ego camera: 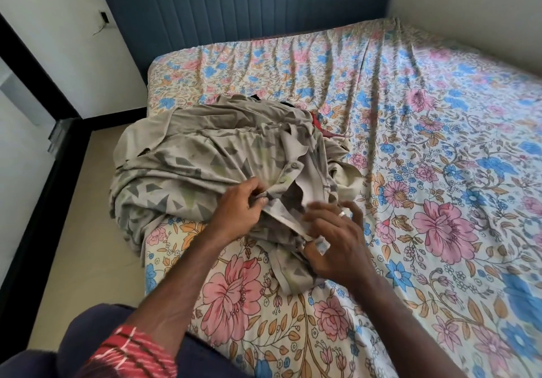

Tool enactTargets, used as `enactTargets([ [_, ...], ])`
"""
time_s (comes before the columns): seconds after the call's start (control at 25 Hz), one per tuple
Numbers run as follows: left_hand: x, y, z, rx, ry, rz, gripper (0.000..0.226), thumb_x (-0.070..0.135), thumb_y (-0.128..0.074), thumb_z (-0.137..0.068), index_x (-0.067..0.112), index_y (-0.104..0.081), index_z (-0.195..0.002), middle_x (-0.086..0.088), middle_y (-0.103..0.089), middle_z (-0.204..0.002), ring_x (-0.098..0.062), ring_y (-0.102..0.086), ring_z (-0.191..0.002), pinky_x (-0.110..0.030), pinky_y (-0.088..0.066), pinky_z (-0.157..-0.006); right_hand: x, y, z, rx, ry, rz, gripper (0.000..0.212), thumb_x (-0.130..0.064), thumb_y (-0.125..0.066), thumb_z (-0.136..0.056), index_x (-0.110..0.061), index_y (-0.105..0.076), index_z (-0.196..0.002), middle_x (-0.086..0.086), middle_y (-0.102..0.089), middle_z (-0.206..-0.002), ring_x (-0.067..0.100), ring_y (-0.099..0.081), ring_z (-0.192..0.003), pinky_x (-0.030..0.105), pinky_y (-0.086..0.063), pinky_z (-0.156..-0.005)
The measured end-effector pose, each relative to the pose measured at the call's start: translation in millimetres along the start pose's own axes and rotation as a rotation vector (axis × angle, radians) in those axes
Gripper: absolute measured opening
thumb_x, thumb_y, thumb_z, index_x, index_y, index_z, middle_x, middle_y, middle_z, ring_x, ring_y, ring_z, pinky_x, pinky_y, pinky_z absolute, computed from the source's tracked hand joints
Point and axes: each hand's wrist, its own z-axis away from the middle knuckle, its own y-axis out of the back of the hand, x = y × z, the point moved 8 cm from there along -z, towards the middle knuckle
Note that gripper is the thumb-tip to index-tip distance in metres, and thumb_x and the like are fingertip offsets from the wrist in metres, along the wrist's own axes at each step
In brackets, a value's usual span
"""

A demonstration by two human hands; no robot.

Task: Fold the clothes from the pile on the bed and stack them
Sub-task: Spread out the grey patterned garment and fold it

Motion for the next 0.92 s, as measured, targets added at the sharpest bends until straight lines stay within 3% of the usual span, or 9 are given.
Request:
enactTargets([
  [0.08, 2, 1, 25, -0.096, 0.028, 0.060, 0.020, 0.008, -0.065, -0.091, 0.024, -0.055, -0.088, 0.003, -0.067, -0.083, -0.013, -0.064, -0.075, -0.035, -0.054, -0.063, -10, 2, 9, -0.042, 0.064, -0.021, 0.012, -0.023, -0.070, -0.068, -0.023, -0.059, -0.068, -0.010, -0.065, -0.072, 0.013, -0.064, -0.070, 0.038, -0.031, -0.104],
  [0.16, 0, -8, 51, -0.186, 0.050, 0.033, 0.020, 0.004, -0.066, -0.085, 0.023, -0.059, -0.089, 0.002, -0.065, -0.075, -0.007, -0.057, -0.062, -0.029, -0.049, -0.057, -14, -7, 18, -0.134, 0.031, -0.004, 0.014, -0.024, -0.067, -0.071, -0.026, -0.053, -0.073, -0.012, -0.052, -0.062, 0.011, -0.052, -0.056, 0.041, -0.037, -0.096],
  [0.24, -14, -23, 66, -0.238, 0.136, 0.006, 0.020, 0.009, -0.072, -0.084, 0.025, -0.064, -0.094, 0.005, -0.065, -0.076, -0.005, -0.057, -0.064, -0.023, -0.047, -0.060, -12, -22, 25, -0.258, -0.048, 0.016, 0.007, -0.028, -0.059, -0.080, -0.031, -0.057, -0.087, -0.014, -0.058, -0.069, 0.008, -0.055, -0.062, 0.046, -0.039, -0.096],
  [0.44, -31, -51, 97, -0.205, 0.264, 0.132, 0.005, 0.030, -0.077, -0.089, 0.027, -0.074, -0.092, 0.008, -0.072, -0.081, -0.015, -0.069, -0.077, -0.043, -0.060, -0.075, -35, -51, 36, -0.485, 0.028, 0.053, 0.029, -0.048, -0.050, -0.088, -0.037, -0.072, -0.105, -0.023, -0.067, -0.096, 0.003, -0.057, -0.087, 0.040, -0.032, -0.095],
  [0.56, -25, -59, 117, -0.177, 0.274, 0.250, 0.027, 0.053, -0.070, -0.087, 0.027, -0.073, -0.084, 0.008, -0.070, -0.075, -0.013, -0.066, -0.070, -0.042, -0.059, -0.069, -37, -52, 47, -0.451, 0.062, -0.026, 0.030, -0.054, -0.051, -0.093, -0.038, -0.075, -0.103, -0.023, -0.067, -0.097, 0.001, -0.054, -0.090, 0.039, -0.032, -0.091],
  [0.64, -23, -63, 122, -0.144, 0.292, 0.349, 0.046, 0.065, -0.060, -0.088, 0.022, -0.067, -0.072, 0.007, -0.061, -0.063, -0.015, -0.057, -0.061, -0.041, -0.050, -0.064, -27, -51, 51, -0.371, 0.008, -0.151, 0.024, -0.051, -0.059, -0.094, -0.038, -0.076, -0.105, -0.023, -0.070, -0.100, -0.002, -0.057, -0.092, 0.040, -0.032, -0.093],
  [0.76, -24, -66, 121, -0.038, 0.334, 0.360, 0.027, 0.043, -0.061, -0.098, 0.023, -0.072, -0.084, 0.005, -0.070, -0.076, -0.013, -0.066, -0.073, -0.042, -0.058, -0.072, -12, -52, 55, -0.275, -0.097, -0.298, 0.024, -0.053, -0.071, -0.085, -0.033, -0.078, -0.096, -0.022, -0.071, -0.091, -0.005, -0.060, -0.089, 0.040, -0.032, -0.101],
  [0.84, -24, -62, 118, 0.066, 0.349, 0.457, 0.011, 0.027, -0.061, -0.100, 0.021, -0.071, -0.100, 0.005, -0.073, -0.094, -0.007, -0.069, -0.090, -0.024, -0.058, -0.076, -11, -48, 55, -0.216, -0.125, -0.355, 0.020, -0.047, -0.075, -0.082, -0.030, -0.078, -0.092, -0.024, -0.070, -0.085, -0.006, -0.060, -0.083, 0.038, -0.036, -0.096],
  [0.92, -27, -57, 112, 0.137, 0.346, 0.525, 0.010, 0.019, -0.063, -0.099, 0.020, -0.068, -0.108, 0.005, -0.071, -0.108, -0.003, -0.067, -0.102, -0.017, -0.054, -0.085, -7, -41, 53, -0.142, -0.152, -0.449, 0.014, -0.035, -0.076, -0.082, -0.028, -0.078, -0.093, -0.027, -0.069, -0.084, -0.005, -0.061, -0.079, 0.031, -0.040, -0.086],
])
